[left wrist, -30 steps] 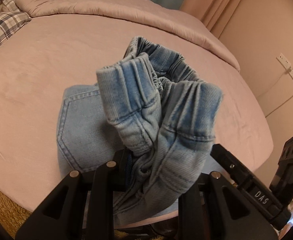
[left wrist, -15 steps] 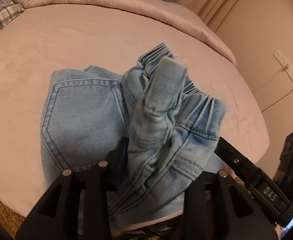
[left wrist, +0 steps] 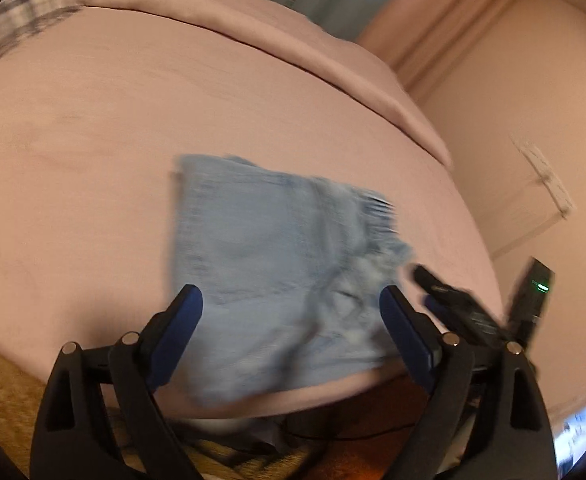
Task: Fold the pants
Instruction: 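Lift the waistband with the left tool and fold it over onto the pants, then grasp the elastic waistband with the right tool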
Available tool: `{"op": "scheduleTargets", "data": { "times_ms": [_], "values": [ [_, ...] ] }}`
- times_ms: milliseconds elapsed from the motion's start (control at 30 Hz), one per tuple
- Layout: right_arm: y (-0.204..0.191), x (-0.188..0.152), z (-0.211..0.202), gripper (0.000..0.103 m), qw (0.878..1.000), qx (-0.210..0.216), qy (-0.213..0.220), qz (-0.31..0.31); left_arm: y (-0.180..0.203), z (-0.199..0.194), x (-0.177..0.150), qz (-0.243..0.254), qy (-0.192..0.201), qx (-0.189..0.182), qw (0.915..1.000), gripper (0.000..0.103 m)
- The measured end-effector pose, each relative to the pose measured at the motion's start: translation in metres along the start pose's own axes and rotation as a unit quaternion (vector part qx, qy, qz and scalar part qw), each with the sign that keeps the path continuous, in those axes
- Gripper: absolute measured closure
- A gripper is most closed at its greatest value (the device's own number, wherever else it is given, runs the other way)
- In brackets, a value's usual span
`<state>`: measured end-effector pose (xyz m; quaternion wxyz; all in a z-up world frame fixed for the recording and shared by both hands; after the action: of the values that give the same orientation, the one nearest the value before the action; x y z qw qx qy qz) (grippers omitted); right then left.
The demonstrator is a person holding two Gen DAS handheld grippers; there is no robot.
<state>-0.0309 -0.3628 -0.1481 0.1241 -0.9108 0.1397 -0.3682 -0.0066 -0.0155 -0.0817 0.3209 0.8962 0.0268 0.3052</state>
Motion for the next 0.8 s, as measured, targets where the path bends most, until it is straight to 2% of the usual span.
{"op": "scheduleTargets", "data": {
  "times_ms": [100, 233, 367, 467, 600, 633, 667, 733, 767, 800],
  "values": [
    [-0.005, 0.004, -0.006, 0.01, 1.0, 0.012, 0.003, -0.008, -0.021, -0.006, 0.0, -0.017, 0.006, 0.046, 0.9988, 0.012],
    [-0.02, 0.016, -0.012, 0.002, 0.998, 0.059, -0.005, -0.008, -0.04, -0.008, 0.0, -0.035, 0.009, 0.071, 0.9968, 0.012],
    [-0.052, 0.025, 0.007, 0.002, 0.991, 0.102, -0.066, -0.051, -0.04, -0.006, 0.0, -0.032, 0.008, 0.078, 0.9964, 0.01],
    [-0.067, 0.031, 0.036, 0.002, 0.986, 0.103, -0.109, -0.07, -0.038, -0.004, 0.0, -0.031, 0.004, 0.078, 0.9965, 0.01],
    [-0.067, 0.027, 0.071, 0.003, 0.982, 0.089, -0.157, -0.057, -0.04, -0.006, -0.001, -0.033, 0.003, 0.08, 0.9963, 0.01],
    [-0.066, 0.025, 0.08, 0.007, 0.98, 0.083, -0.17, -0.055, -0.041, -0.006, -0.001, -0.033, 0.004, 0.079, 0.9963, 0.01],
    [-0.066, 0.021, 0.087, 0.016, 0.979, 0.08, -0.181, -0.056, -0.041, -0.006, -0.001, -0.034, 0.005, 0.079, 0.9963, 0.01],
    [-0.065, 0.017, 0.082, 0.029, 0.978, 0.096, -0.173, -0.063, -0.042, -0.002, 0.0, -0.038, 0.007, 0.078, 0.9962, 0.01],
    [-0.066, 0.018, 0.08, 0.047, 0.977, 0.111, -0.172, -0.065, -0.043, -0.002, 0.001, -0.041, 0.008, 0.078, 0.9961, 0.01],
    [-0.066, 0.017, 0.081, 0.056, 0.973, 0.133, -0.18, -0.055, -0.043, -0.001, 0.001, -0.042, 0.007, 0.079, 0.996, 0.01]
  ]
}}
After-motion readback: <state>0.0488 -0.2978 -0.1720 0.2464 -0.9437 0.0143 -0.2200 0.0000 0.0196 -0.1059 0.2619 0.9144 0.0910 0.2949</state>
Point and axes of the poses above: each gripper's, at about its wrist camera, not at the fingertips, and z roughly the way its jaws point, y to its right, x to its top, the point moved 1 cm from there along z, roughly the way its jaws point, and after that the axes turned 8 degrees about -x, right-handed, at the moved point
